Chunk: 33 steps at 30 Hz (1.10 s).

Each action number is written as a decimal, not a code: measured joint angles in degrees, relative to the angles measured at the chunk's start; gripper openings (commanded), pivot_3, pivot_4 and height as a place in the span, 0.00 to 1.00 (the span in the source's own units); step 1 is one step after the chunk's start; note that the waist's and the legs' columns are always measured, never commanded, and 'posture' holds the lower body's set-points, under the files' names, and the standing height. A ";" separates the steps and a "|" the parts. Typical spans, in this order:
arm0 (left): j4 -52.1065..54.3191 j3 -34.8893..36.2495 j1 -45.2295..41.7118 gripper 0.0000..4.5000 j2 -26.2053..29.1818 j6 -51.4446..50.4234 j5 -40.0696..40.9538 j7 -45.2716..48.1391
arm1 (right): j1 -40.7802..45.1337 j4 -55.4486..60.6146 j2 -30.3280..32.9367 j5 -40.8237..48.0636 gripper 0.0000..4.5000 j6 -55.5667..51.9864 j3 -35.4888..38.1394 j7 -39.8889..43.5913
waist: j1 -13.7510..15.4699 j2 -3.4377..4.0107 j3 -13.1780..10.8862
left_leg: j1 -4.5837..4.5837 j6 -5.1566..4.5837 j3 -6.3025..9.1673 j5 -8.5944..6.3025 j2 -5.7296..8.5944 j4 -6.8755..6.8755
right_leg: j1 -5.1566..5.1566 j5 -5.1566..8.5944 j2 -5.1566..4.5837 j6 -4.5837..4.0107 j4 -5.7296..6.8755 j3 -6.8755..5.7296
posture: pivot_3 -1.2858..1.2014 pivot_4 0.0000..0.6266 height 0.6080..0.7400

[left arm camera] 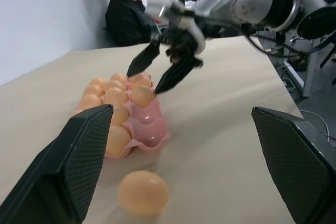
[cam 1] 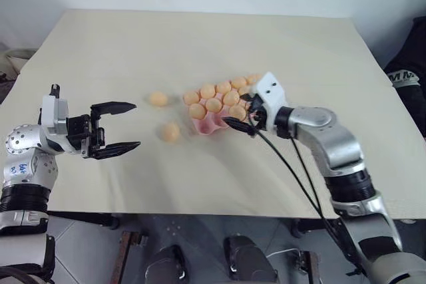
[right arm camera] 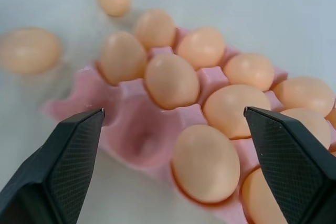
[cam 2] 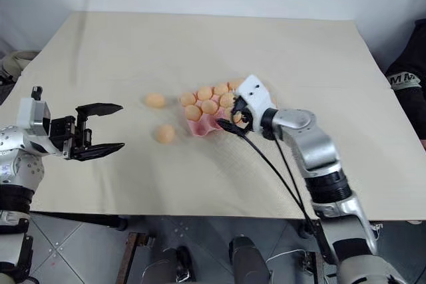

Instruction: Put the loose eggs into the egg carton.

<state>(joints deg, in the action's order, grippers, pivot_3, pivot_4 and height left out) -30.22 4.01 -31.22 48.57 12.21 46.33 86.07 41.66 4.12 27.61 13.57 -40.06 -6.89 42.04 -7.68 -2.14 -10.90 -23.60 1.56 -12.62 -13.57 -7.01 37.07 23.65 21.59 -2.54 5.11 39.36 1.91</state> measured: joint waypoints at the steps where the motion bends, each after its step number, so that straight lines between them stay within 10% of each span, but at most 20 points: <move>1: 0.04 0.55 0.01 1.00 -0.35 -0.01 -0.59 -0.01 | -0.29 0.43 2.10 1.95 0.99 -0.04 2.07 2.16 | 0.16 0.00 0.00 | -0.02 -0.01 0.00 0.00 0.02 -0.01 | 0.00 0.00 -0.02 0.00 -0.04 -0.01 | 0.52 0.24 1.00; 12: 5.43 5.11 5.46 1.00 -7.16 -0.87 -8.43 -7.73 | -8.75 -10.58 17.25 14.26 0.99 10.85 20.06 25.74 | 1.29 -0.01 0.00 | 0.03 -0.04 -0.01 -0.08 -0.05 -0.06 | -0.14 -0.02 0.05 0.03 -0.35 0.02 | 0.52 0.24 1.00; 33: 52.44 -0.69 20.39 1.00 -22.36 -38.57 -32.77 -66.98 | -17.39 -29.40 35.32 17.05 0.99 28.78 25.74 45.96 | 1.35 0.01 -0.02 | 0.65 -0.18 0.43 -0.11 0.14 0.01 | -1.30 -0.23 -0.09 0.21 -0.94 0.31 | 0.52 0.24 1.00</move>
<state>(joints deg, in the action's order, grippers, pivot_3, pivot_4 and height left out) 22.22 3.32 -10.84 26.20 -26.36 13.56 19.09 24.26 -25.28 62.93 30.62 -11.27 18.85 88.00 -6.32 -2.14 -10.92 -22.95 1.38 -12.20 -13.68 -6.87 37.08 22.35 21.36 -2.63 5.32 38.42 2.23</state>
